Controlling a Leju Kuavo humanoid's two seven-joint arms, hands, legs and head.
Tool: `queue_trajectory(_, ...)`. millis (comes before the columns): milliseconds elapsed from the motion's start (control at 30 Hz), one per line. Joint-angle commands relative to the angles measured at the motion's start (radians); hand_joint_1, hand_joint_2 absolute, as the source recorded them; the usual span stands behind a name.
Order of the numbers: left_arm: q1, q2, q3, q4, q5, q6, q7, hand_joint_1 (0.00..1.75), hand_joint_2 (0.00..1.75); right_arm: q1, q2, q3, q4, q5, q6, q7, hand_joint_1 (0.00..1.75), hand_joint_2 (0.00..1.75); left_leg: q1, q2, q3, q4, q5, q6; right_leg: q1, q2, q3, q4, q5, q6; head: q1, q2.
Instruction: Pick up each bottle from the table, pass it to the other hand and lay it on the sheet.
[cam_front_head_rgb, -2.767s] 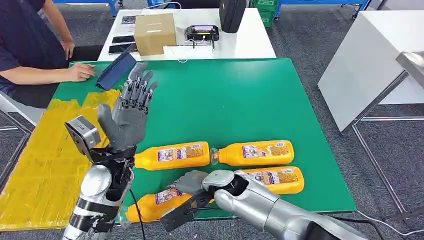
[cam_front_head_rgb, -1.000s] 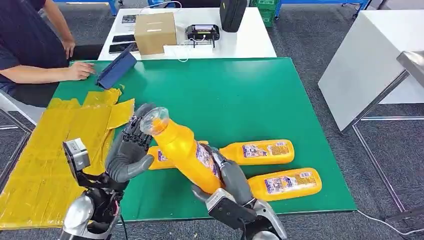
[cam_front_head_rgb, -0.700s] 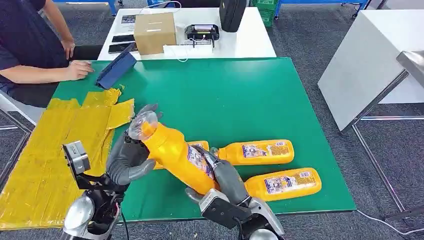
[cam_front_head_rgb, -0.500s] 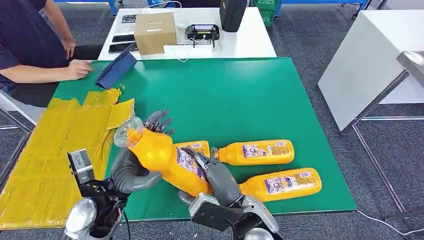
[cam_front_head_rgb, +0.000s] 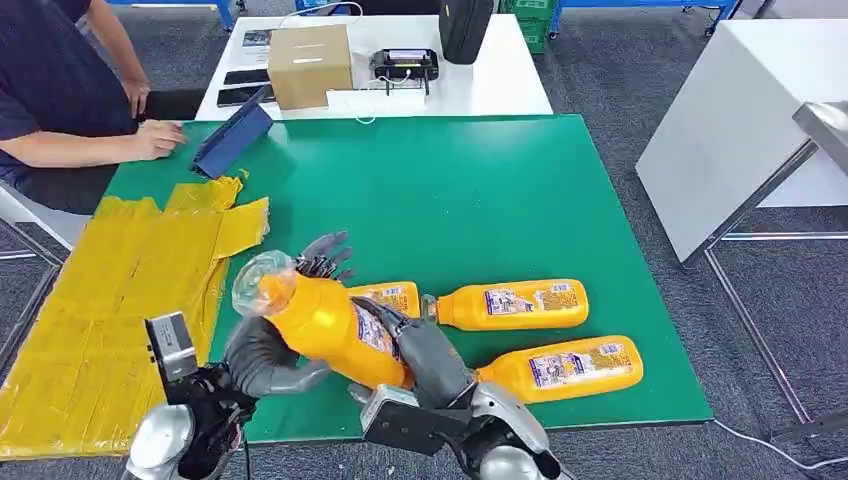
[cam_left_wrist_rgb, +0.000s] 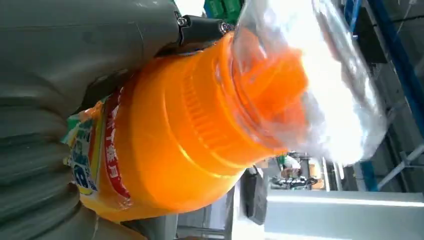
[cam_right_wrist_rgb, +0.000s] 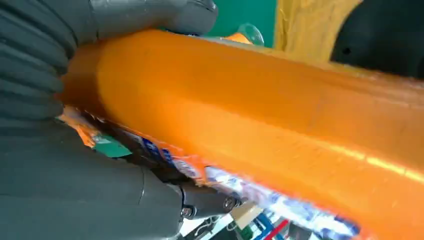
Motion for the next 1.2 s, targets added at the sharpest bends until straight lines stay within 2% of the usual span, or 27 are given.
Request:
queue_trajectory(33,-0.055,0.032,-0.063,0.049,-0.054,-0.012,-0.012,0.0,1.75,-0.081,-0.018,0.072,0.119,-0.005,0.014,0.007,1.75,1.75,0.001,-0.001,0.002,0.0,0.0,-0.001,0.0,0.002,0.002,-0.001,0.0,-0.001,0.0,0.0)
queue_trajectory(67,-0.057,0.033,-0.065,0.046,-0.09,0.001,-0.025,0.1,1.75,-0.083,-0.017,0.074,0.114,-0.006,0.013,0.007,1.75,1.75,0.001,-0.002,0.002,0.0,0.0,-0.001,0.001,0.003,0.002,-0.001,0.0,-0.002,0.0,0.0)
queue_trajectory(100,-0.057,0.033,-0.065,0.046,-0.09,0.001,-0.025,0.1,1.75,-0.083,-0.017,0.074,0.114,-0.006,0.013,0.007,1.75,1.75,0.001,-0.001,0.001,0.0,0.0,-0.001,0.001,0.003,0.001,-0.001,0.0,-0.001,0.0,0.0)
queue_trajectory(133,-0.058,0.032,-0.065,0.044,-0.1,0.004,-0.028,1.62,1.75,-0.084,-0.016,0.075,0.108,-0.005,0.013,0.007,1.75,1.75,0.001,-0.002,0.002,0.0,-0.001,-0.001,0.001,0.005,0.002,0.0,0.0,-0.002,0.0,0.0)
queue_trajectory(167,-0.061,0.038,-0.071,0.038,-0.163,0.024,-0.054,1.75,1.75,-0.083,-0.016,0.075,0.104,-0.004,0.013,0.007,1.75,1.75,0.001,-0.002,0.001,0.0,0.0,-0.001,0.0,0.003,0.002,-0.001,0.0,-0.001,0.0,0.0)
queue_trajectory(533,-0.037,0.043,-0.05,0.032,-0.257,0.046,-0.094,1.75,1.75,-0.06,-0.017,0.075,0.091,0.006,0.005,0.006,1.75,1.75,0.001,-0.002,0.003,-0.001,-0.001,-0.001,0.0,0.004,0.003,-0.001,-0.001,-0.002,0.0,0.0)
queue_trajectory(633,-0.031,0.044,-0.041,0.021,-0.259,0.047,-0.099,1.75,1.75,-0.049,-0.017,0.066,0.083,0.03,-0.022,0.008,1.75,1.75,0.001,-0.001,0.002,-0.001,0.0,-0.001,0.0,0.003,0.002,-0.001,0.0,-0.001,0.0,0.0)
queue_trajectory(667,-0.036,0.036,-0.024,0.009,-0.289,0.077,-0.094,1.75,1.75,-0.043,-0.016,0.049,0.068,0.109,-0.081,0.029,1.75,1.75,0.001,-0.002,0.002,0.0,-0.001,-0.001,0.0,0.004,0.003,-0.001,-0.001,-0.002,0.0,0.0)
queue_trajectory(700,-0.038,0.035,-0.024,0.004,-0.289,0.076,-0.093,1.75,1.75,-0.04,-0.015,0.046,0.061,0.11,-0.082,0.03,1.75,1.75,0.001,-0.002,0.003,0.0,-0.001,-0.001,0.0,0.005,0.003,-0.001,-0.001,-0.002,0.0,0.0)
queue_trajectory(733,-0.04,0.034,-0.022,0.0,-0.29,0.076,-0.09,1.75,1.75,-0.038,-0.016,0.043,0.055,0.112,-0.082,0.031,0.37,1.75,0.001,-0.002,0.001,0.0,-0.001,-0.001,0.001,0.003,0.002,0.0,-0.001,-0.001,0.0,0.0)
queue_trajectory(767,-0.041,0.027,-0.007,-0.016,-0.378,0.148,-0.049,1.75,1.75,-0.012,-0.009,0.007,0.032,0.176,-0.122,0.054,0.0,1.75,0.001,-0.002,0.001,0.001,-0.001,-0.001,0.001,0.004,0.002,0.0,-0.001,-0.002,0.0,0.0)
queue_trajectory(933,-0.061,0.029,0.059,-0.072,-0.61,0.309,0.006,1.75,1.75,0.07,-0.009,-0.118,-0.035,0.224,-0.155,0.08,0.0,1.75,0.001,-0.004,0.0,0.001,-0.001,-0.001,0.001,0.002,0.001,0.001,-0.001,-0.002,0.0,0.0)
queue_trajectory(1000,-0.079,0.046,0.117,-0.087,-0.828,0.426,0.018,1.75,1.75,0.106,-0.042,-0.184,-0.078,0.237,-0.17,0.102,0.0,1.75,0.001,-0.004,0.0,0.001,0.0,-0.001,0.0,0.001,0.001,0.001,-0.001,-0.001,0.0,0.0)
queue_trajectory(1133,-0.083,0.048,0.14,-0.092,-0.824,0.417,0.014,1.75,1.75,0.118,-0.05,-0.206,-0.094,0.222,-0.159,0.088,0.0,1.75,0.001,-0.003,0.0,0.001,0.0,-0.001,0.0,0.001,0.001,0.0,-0.001,-0.001,0.0,0.0)
queue_trajectory(1200,-0.083,0.044,0.152,-0.099,-1.063,0.564,0.025,1.75,1.75,0.131,-0.026,-0.233,-0.104,0.233,-0.168,0.085,0.0,1.75,0.001,-0.003,0.0,0.001,0.0,-0.001,0.0,0.002,0.001,0.0,-0.001,-0.001,0.0,0.0)
